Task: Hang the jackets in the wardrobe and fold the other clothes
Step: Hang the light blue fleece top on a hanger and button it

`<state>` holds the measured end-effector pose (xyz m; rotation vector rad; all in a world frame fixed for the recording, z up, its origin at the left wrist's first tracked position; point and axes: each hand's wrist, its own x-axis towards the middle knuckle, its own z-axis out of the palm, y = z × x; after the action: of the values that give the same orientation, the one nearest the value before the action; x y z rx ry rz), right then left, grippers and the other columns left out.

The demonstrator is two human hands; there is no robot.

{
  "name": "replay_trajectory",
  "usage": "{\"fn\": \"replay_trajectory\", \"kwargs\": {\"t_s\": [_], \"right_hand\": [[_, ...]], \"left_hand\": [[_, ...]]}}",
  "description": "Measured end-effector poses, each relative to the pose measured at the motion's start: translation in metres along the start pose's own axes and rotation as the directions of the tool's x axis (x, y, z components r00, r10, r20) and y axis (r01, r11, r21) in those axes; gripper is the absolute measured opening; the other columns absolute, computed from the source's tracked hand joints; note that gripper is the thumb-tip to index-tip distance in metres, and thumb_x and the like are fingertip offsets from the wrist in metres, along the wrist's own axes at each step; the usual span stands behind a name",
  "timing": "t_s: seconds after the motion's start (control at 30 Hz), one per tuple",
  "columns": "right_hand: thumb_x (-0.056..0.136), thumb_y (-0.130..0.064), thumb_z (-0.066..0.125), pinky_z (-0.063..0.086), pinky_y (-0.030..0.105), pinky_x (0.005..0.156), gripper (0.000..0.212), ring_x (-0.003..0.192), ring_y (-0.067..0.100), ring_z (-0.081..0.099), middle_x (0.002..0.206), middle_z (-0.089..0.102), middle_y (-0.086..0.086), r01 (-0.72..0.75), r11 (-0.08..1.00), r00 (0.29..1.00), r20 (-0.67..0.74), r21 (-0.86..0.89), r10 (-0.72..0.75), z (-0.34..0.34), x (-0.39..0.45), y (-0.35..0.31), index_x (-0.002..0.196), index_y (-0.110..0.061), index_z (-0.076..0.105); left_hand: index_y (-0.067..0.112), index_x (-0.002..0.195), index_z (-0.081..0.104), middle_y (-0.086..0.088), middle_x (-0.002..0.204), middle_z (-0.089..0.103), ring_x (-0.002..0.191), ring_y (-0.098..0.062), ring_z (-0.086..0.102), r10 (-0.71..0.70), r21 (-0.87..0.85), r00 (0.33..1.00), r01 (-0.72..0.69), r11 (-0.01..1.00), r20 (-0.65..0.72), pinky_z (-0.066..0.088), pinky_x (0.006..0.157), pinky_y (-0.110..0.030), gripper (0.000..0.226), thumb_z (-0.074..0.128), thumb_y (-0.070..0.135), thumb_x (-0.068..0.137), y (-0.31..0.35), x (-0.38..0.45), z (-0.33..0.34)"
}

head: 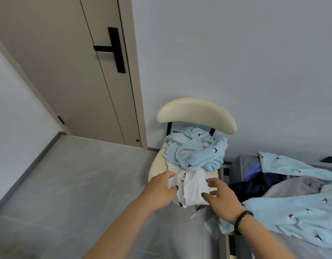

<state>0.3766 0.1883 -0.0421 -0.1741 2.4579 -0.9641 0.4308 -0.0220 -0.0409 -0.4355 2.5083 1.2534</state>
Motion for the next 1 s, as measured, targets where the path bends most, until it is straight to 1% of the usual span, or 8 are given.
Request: {"fn": "replay_trajectory", "kwargs": {"t_s": [0.17,0.3,0.53,0.67,0.77,0.87,0.93,1.0], "right_hand": [[0.09,-0.028,0.06,0.039,0.008,0.064,0.048,0.105,0.008,0.053,0.128,0.048,-0.007,-0.034,0.999,0.999,0.034,0.031,0.033,-0.021,0.051,0.004,0.134,-0.023,0.043],[0.09,-0.027,0.061,0.039,0.018,0.08,0.05,0.103,0.009,0.052,0.129,0.048,-0.005,-0.024,0.999,0.997,0.074,0.033,0.021,-0.035,0.101,0.014,0.135,-0.021,0.042],[0.091,-0.025,0.059,0.036,0.018,0.086,0.051,0.114,0.012,0.05,0.132,0.046,0.0,-0.027,0.998,0.971,0.234,-0.047,0.038,-0.063,0.203,0.051,0.137,-0.018,0.039],[0.092,-0.025,0.057,0.036,0.016,0.084,0.05,0.109,0.013,0.048,0.133,0.044,0.003,-0.044,0.993,0.946,0.316,-0.108,0.076,-0.08,0.27,0.082,0.138,-0.016,0.038],[0.092,-0.022,0.058,0.039,0.017,0.073,0.048,0.098,0.014,0.049,0.126,0.05,0.006,-0.2,0.978,0.909,0.362,-0.058,0.207,-0.082,0.319,0.103,0.135,-0.012,0.04],[0.087,-0.013,0.065,0.043,0.027,0.072,0.048,0.086,0.021,0.053,0.1,0.058,0.01,-0.433,0.887,0.877,0.306,0.162,0.372,-0.073,0.355,0.119,0.128,-0.001,0.045],[0.08,-0.015,0.074,0.048,0.034,0.077,0.055,0.091,0.028,0.057,0.107,0.061,0.016,-0.549,0.777,0.833,0.273,0.308,0.481,-0.065,0.377,0.129,0.124,0.004,0.047],[0.074,-0.029,0.081,0.05,0.04,0.09,0.076,0.106,0.032,0.055,0.123,0.055,0.016,-0.65,0.671,0.76,0.289,0.357,0.582,-0.055,0.396,0.135,0.131,0.002,0.041]], "left_hand": [[0.026,0.143,0.041,0.007,0.148,0.043,0.133,-0.012,0.043,-0.011,0.006,1.0,0.011,1.0,0.029,0.038,0.108,-0.03,0.051,0.053,0.028,0.093,0.02,0.052,-0.005],[0.028,0.141,0.042,0.009,0.145,0.045,0.13,-0.009,0.045,-0.024,0.014,0.999,0.023,1.0,0.032,0.037,0.1,-0.023,0.05,0.053,0.029,0.093,0.033,0.092,0.004],[0.028,0.141,0.042,0.01,0.145,0.046,0.129,-0.008,0.046,-0.189,0.006,0.982,0.189,0.982,0.02,0.038,0.099,-0.023,0.05,0.054,0.028,0.093,0.057,0.17,0.03],[0.027,0.141,0.042,0.008,0.143,0.048,0.127,-0.007,0.046,-0.252,-0.032,0.968,0.252,0.967,0.004,0.036,0.097,-0.019,0.05,0.054,0.03,0.093,0.075,0.217,0.048],[0.028,0.141,0.042,0.01,0.141,0.048,0.127,-0.005,0.045,-0.295,-0.072,0.955,0.294,0.953,-0.005,0.034,0.093,-0.017,0.048,0.055,0.032,0.094,0.081,0.248,0.062],[0.029,0.14,0.042,0.009,0.14,0.048,0.127,-0.005,0.045,-0.338,-0.102,0.941,0.337,0.936,0.006,0.037,0.093,-0.018,0.047,0.055,0.032,0.095,0.08,0.265,0.071],[0.029,0.14,0.042,0.01,0.141,0.048,0.127,-0.005,0.046,-0.369,-0.114,0.929,0.367,0.923,0.005,0.038,0.095,-0.019,0.047,0.055,0.032,0.095,0.078,0.275,0.074],[0.029,0.14,0.043,0.011,0.141,0.047,0.126,-0.005,0.047,-0.405,-0.132,0.914,0.4,0.907,-0.007,0.037,0.095,-0.018,0.046,0.055,0.031,0.096,0.073,0.281,0.075]]}}
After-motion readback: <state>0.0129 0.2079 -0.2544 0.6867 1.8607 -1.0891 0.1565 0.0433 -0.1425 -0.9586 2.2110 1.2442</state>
